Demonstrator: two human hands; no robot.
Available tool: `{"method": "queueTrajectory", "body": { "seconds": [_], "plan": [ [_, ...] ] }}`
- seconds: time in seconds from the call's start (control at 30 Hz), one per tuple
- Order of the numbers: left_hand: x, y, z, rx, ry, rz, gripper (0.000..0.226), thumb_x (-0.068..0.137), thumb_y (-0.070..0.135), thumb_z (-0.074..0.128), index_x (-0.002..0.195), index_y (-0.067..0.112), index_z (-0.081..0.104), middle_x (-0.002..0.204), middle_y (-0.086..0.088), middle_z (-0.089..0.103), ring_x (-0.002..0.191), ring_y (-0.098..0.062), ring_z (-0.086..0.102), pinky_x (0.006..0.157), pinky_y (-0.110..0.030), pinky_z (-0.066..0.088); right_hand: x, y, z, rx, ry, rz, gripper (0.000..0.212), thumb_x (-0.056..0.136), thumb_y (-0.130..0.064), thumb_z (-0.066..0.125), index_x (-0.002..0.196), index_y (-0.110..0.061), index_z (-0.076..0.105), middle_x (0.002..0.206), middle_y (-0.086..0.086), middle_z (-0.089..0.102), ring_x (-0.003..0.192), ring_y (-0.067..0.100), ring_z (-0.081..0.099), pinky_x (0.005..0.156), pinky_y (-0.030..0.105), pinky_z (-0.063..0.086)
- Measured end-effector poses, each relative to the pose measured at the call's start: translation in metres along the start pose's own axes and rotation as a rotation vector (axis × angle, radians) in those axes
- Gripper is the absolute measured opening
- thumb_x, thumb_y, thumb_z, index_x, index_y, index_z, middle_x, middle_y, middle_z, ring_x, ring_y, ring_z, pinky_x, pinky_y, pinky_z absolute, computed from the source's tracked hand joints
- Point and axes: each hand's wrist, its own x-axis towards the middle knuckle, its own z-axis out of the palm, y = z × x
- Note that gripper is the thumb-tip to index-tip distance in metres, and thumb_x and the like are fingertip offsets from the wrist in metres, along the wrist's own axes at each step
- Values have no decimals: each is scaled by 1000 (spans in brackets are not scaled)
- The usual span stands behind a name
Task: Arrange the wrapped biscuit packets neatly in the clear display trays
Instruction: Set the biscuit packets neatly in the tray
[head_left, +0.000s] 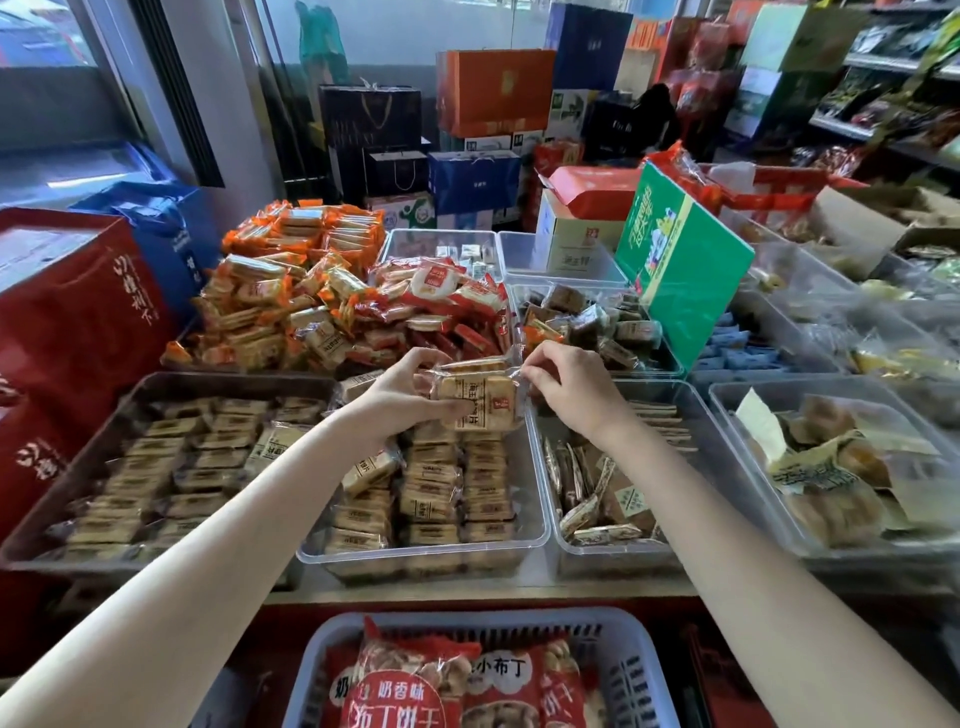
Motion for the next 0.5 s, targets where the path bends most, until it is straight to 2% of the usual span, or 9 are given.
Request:
{"method": "queueTrajectory", "body": {
  "seconds": [0.07, 0.1, 0.13, 0.23, 0.3, 0.37, 0.5],
  "plan": [
    [0, 0, 1, -68, -4, -12, 58, 73, 10, 77, 120, 25, 45, 112, -17, 63, 90, -22, 64, 68, -24, 55, 2, 5, 5, 185, -18, 93, 8, 93, -12, 57, 95, -8, 63, 92, 9, 68, 83, 22, 66, 80, 31, 55],
    [0, 0, 0, -90, 8, -17, 60, 73, 10, 76, 121, 24, 45, 112, -17, 63, 89, -21, 64, 63, -22, 55, 1, 8, 8, 247, -70, 138, 6, 93, -14, 58, 96, -12, 62, 96, 9, 68, 89, 24, 66, 84, 39, 55],
    [1, -1, 0, -117, 30, -24, 61, 73, 10, 76, 123, 22, 44, 111, -17, 62, 88, -21, 64, 59, -21, 54, 0, 11, 13, 283, -128, 175, 6, 92, -15, 59, 98, -16, 61, 101, 7, 67, 94, 25, 65, 87, 42, 54],
    [3, -3, 2, -192, 85, -43, 61, 73, 10, 75, 125, 18, 44, 102, -12, 64, 77, -17, 63, 52, -21, 51, -5, 19, 26, 409, -193, 285, 12, 89, -10, 63, 96, -19, 62, 100, 6, 68, 95, 23, 65, 85, 37, 53],
    [6, -6, 5, -182, 98, -35, 60, 73, 9, 76, 122, 20, 44, 104, -13, 64, 79, -17, 64, 60, -25, 54, -5, 20, 29, 569, -179, 388, 14, 85, -1, 65, 88, -15, 63, 90, 7, 68, 86, 22, 65, 77, 31, 54],
    [6, -8, 7, -181, 93, -12, 59, 71, 5, 77, 118, 23, 45, 112, -17, 63, 85, -20, 64, 71, -32, 56, -5, 20, 28, 747, -214, 496, 19, 81, 9, 64, 82, -9, 60, 85, 9, 66, 83, 22, 65, 76, 27, 57],
    [8, -8, 12, -157, 109, 31, 61, 71, 5, 77, 116, 28, 44, 113, -14, 61, 80, -15, 64, 60, -22, 56, -4, 21, 29, 761, -193, 540, 20, 81, 15, 61, 78, -5, 58, 91, 15, 64, 98, 34, 64, 92, 40, 53]
  ]
}}
